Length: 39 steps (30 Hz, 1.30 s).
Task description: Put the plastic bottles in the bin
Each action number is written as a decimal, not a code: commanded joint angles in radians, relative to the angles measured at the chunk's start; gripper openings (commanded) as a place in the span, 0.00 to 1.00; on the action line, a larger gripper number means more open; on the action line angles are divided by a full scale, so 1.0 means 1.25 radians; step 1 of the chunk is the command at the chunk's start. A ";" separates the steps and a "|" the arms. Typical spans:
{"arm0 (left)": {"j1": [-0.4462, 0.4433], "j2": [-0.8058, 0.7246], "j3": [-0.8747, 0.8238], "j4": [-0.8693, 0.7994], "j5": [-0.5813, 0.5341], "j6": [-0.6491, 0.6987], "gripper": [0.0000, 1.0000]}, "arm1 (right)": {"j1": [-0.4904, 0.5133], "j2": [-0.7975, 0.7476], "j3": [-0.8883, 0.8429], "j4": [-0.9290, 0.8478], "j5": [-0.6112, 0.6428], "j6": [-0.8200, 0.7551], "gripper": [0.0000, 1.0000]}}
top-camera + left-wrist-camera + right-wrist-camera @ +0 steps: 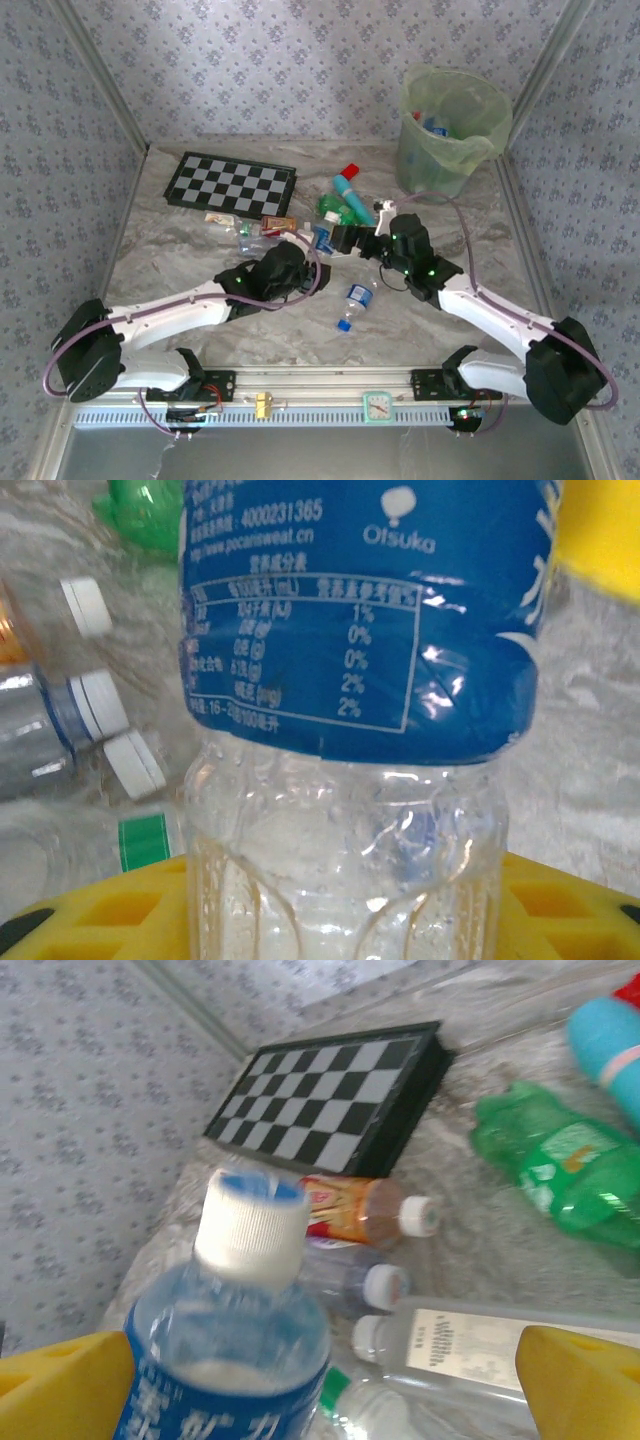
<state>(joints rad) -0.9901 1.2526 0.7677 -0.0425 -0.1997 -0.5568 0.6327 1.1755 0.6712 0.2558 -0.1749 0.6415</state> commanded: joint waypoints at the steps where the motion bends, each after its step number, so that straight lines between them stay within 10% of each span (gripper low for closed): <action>1: 0.008 -0.016 0.000 0.113 0.000 0.029 0.50 | 0.016 0.033 0.028 0.064 -0.071 0.016 0.99; 19: 0.017 -0.024 -0.025 0.173 0.056 0.031 0.51 | 0.020 0.150 0.057 0.156 -0.155 0.052 0.68; 29: 0.034 -0.057 -0.049 0.142 0.002 0.018 0.86 | -0.014 0.128 0.058 0.105 -0.126 0.017 0.54; 39: 0.150 -0.130 -0.107 0.114 -0.013 0.013 0.90 | -0.164 0.077 0.220 -0.146 -0.061 -0.127 0.52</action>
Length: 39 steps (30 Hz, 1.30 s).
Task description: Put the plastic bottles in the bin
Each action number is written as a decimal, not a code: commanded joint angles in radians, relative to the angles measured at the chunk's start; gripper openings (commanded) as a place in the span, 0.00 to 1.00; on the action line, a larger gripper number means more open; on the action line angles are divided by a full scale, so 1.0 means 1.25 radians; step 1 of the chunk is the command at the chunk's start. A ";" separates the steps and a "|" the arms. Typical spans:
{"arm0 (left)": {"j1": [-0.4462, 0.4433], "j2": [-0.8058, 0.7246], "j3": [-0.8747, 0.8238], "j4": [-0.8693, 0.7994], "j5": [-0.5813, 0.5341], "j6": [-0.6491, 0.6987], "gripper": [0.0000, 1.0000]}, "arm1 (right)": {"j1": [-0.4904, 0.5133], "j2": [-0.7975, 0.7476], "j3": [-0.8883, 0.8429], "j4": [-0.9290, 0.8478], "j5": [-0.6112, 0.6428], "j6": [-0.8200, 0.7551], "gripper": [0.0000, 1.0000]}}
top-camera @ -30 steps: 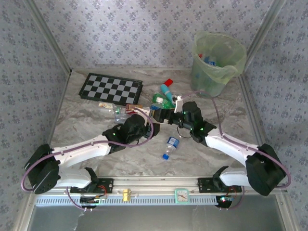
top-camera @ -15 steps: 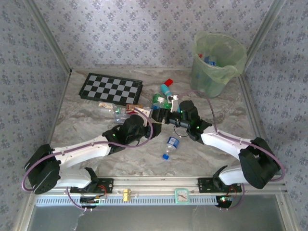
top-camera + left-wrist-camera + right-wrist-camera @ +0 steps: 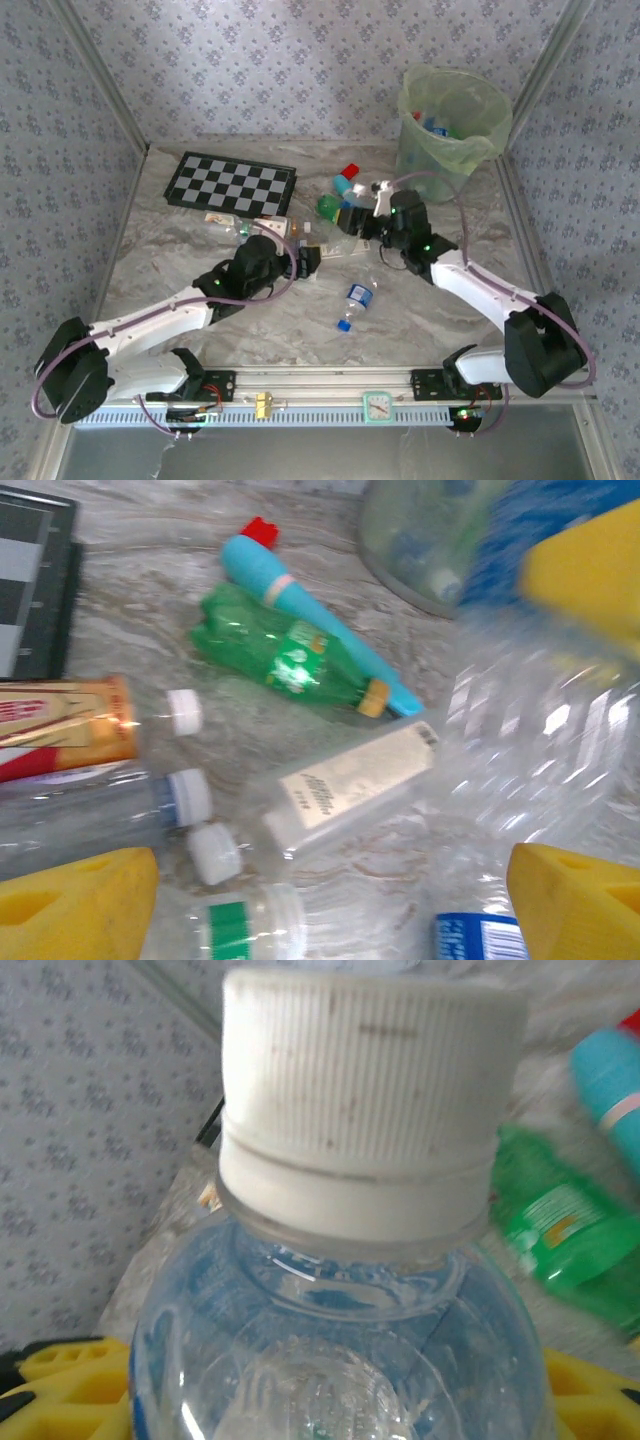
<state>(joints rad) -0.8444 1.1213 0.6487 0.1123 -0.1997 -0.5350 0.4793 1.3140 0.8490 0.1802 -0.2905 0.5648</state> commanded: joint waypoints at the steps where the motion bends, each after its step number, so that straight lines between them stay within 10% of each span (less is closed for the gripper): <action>1: 0.050 -0.031 -0.019 -0.011 -0.010 -0.010 0.90 | -0.060 -0.035 0.101 -0.107 0.036 -0.076 0.52; 17: 0.304 -0.086 -0.110 -0.062 0.056 -0.141 0.92 | -0.343 0.233 0.669 -0.203 0.100 -0.140 0.53; 31: 0.326 -0.131 -0.139 -0.125 0.058 -0.172 1.00 | -0.387 0.699 1.231 -0.496 0.171 -0.094 0.57; 39: 0.326 -0.140 -0.153 -0.118 0.055 -0.146 1.00 | -0.391 0.761 1.272 -0.530 0.147 -0.074 0.68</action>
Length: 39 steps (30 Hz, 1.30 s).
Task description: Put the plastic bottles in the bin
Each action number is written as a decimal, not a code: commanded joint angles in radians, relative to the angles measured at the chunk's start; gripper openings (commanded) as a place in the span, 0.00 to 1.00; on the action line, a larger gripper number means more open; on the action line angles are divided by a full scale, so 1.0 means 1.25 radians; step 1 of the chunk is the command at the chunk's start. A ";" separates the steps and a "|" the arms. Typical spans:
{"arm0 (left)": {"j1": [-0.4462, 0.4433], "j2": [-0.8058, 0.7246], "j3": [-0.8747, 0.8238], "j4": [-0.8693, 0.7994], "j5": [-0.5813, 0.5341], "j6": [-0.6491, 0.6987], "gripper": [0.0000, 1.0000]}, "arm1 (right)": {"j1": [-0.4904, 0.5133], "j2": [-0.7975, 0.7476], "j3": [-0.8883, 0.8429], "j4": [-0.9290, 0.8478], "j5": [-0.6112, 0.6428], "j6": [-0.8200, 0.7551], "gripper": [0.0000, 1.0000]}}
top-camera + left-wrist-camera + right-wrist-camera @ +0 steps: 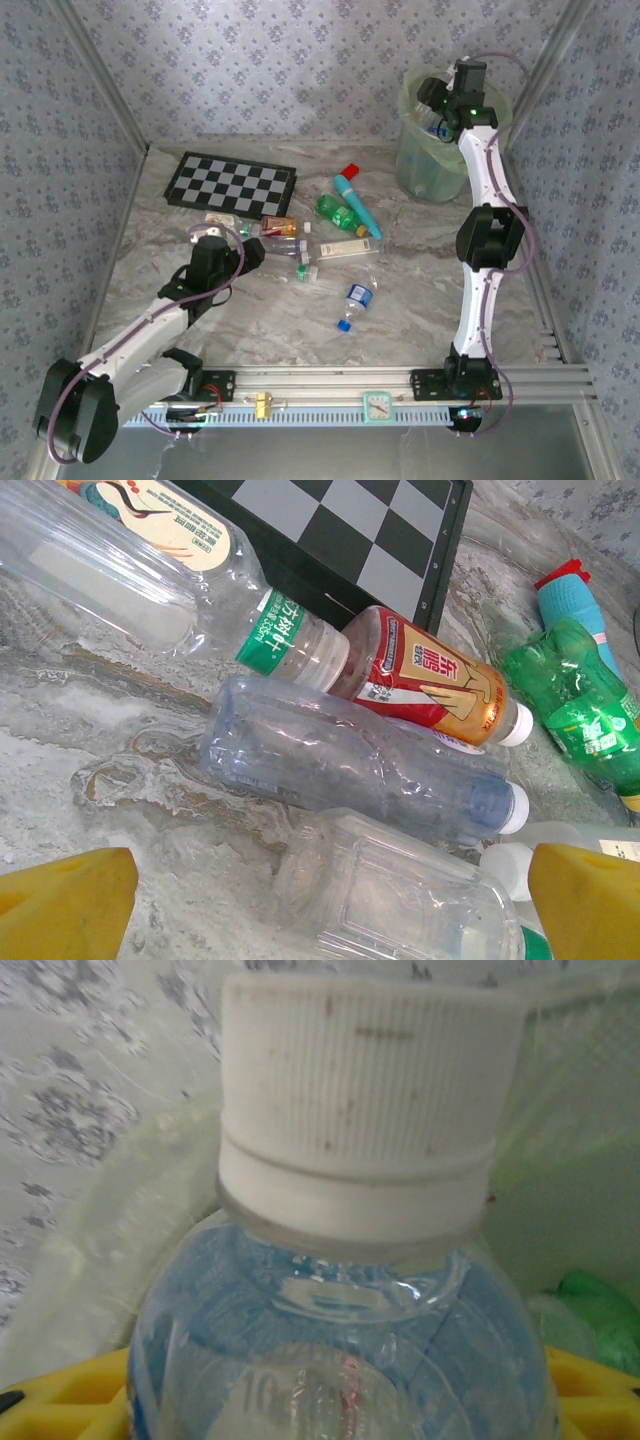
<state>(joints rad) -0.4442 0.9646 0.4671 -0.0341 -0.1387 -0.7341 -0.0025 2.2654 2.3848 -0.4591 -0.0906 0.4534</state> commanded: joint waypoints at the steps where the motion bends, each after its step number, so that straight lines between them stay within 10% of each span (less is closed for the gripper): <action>1: 0.006 -0.016 -0.010 0.000 0.004 0.015 1.00 | -0.006 -0.001 0.045 -0.018 -0.015 0.015 0.75; 4: 0.006 -0.026 -0.019 0.003 -0.003 0.019 1.00 | -0.010 -0.011 0.053 -0.020 -0.016 0.016 1.00; 21: 0.006 -0.045 -0.024 0.010 0.024 -0.003 1.00 | 0.074 -0.357 -0.259 -0.023 0.009 -0.112 1.00; 39: 0.004 -0.015 -0.021 0.053 0.071 -0.002 1.00 | 0.448 -0.745 -1.006 0.022 0.189 0.005 1.00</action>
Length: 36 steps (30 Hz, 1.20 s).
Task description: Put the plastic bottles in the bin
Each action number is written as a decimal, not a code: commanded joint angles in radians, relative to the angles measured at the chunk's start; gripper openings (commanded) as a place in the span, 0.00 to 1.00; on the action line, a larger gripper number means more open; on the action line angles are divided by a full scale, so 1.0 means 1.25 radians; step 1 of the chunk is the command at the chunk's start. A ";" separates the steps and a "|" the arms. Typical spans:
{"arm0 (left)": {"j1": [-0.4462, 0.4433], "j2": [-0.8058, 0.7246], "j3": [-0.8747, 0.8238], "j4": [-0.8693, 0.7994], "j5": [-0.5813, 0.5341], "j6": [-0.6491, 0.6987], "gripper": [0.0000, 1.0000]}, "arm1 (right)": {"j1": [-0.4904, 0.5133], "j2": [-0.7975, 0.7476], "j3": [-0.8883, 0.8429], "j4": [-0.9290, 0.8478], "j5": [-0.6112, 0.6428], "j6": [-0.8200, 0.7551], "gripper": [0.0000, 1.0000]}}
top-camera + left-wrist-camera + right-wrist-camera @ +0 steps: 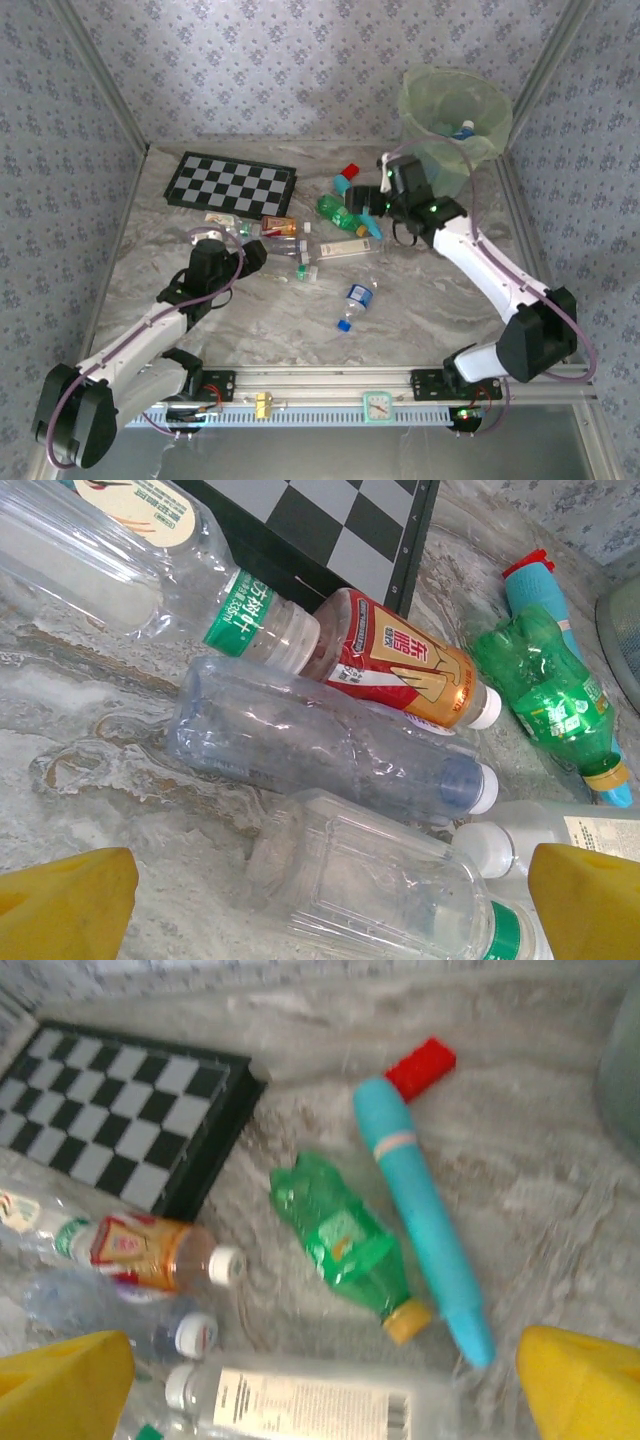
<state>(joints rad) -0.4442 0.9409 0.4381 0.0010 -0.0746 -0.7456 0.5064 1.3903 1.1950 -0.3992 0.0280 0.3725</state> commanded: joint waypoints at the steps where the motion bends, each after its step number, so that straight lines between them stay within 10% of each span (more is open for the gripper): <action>1: 0.004 0.002 0.000 0.027 0.022 0.009 1.00 | 0.064 -0.055 -0.085 -0.029 0.124 0.097 1.00; 10: -0.005 0.013 -0.011 0.041 0.000 0.023 1.00 | 0.247 -0.090 -0.205 -0.157 0.380 0.344 1.00; 36: -0.102 0.128 0.041 0.103 0.009 0.016 1.00 | 0.362 0.161 -0.262 -0.065 0.290 0.605 0.99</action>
<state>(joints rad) -0.5644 1.0985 0.4488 0.0967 -0.0673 -0.7200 0.9665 1.5719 0.8810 -0.4938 0.4084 1.0912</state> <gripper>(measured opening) 0.997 0.993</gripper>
